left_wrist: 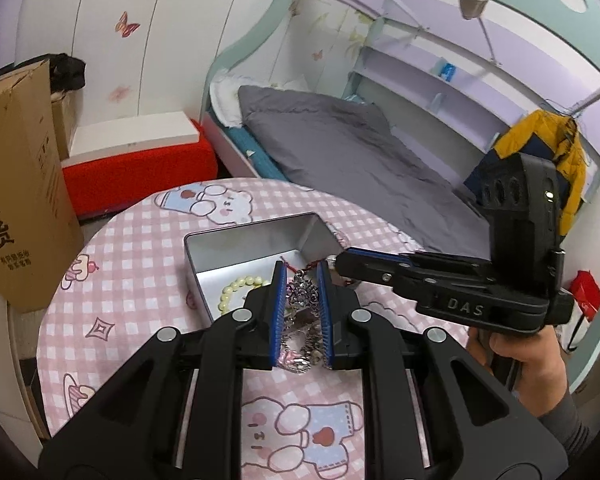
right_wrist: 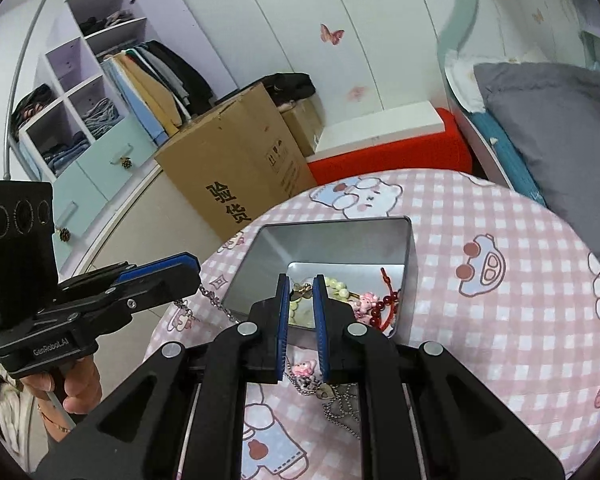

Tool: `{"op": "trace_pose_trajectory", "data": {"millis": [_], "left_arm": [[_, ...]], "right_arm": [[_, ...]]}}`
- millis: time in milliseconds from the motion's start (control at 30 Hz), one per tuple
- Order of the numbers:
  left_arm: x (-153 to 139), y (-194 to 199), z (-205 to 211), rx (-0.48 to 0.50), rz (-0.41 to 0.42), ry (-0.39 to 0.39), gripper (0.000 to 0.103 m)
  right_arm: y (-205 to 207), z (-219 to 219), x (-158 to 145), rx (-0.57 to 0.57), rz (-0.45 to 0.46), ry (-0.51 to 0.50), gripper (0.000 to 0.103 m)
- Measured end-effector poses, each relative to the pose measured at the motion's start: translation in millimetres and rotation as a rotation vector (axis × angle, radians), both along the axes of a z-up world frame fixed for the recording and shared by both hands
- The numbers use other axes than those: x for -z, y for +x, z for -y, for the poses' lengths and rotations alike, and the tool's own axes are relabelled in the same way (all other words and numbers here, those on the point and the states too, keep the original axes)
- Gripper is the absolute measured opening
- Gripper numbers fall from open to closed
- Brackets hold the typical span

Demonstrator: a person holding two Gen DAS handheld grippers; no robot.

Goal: Organize jewelry

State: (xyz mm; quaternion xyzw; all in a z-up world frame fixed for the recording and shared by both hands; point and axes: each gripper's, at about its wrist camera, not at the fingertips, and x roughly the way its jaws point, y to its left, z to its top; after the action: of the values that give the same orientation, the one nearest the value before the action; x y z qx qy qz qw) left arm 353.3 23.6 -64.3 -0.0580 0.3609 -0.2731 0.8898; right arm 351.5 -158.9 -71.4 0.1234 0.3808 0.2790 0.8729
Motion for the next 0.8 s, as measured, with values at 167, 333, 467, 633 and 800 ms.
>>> {"op": "trace_pose_trajectory", "data": {"millis": [167,333,467,633,800], "left_arm": [[9.7,8.5,-1.8,-0.012,-0.035,-0.003,0.015],[6.1,6.1,-4.8,-0.013,-0.027,-0.013,0.015],[0.8,0.2,-5.1,-0.007,-0.013,-0.016,0.015],[-4.7,-6.8,-4.2,0.006,-0.001,-0.022,0.015],[-7.5,-10.1,-7.0,0.001,0.002,-0.026,0.015]], "right_arm": [[-1.1,4.2,3.3,0.017,-0.004,-0.003,0.023],[-25.4,-4.6,-0.1,-0.054,0.066,-0.073,0.033],[-44.1,-27.1,15.8,-0.144,0.063,-0.175,0.033],[-48.2,-55.6,41.2,-0.158,0.066,-0.261,0.038],[-38.2,-69.2,54.1,-0.14,0.077,-0.306,0.006]]}}
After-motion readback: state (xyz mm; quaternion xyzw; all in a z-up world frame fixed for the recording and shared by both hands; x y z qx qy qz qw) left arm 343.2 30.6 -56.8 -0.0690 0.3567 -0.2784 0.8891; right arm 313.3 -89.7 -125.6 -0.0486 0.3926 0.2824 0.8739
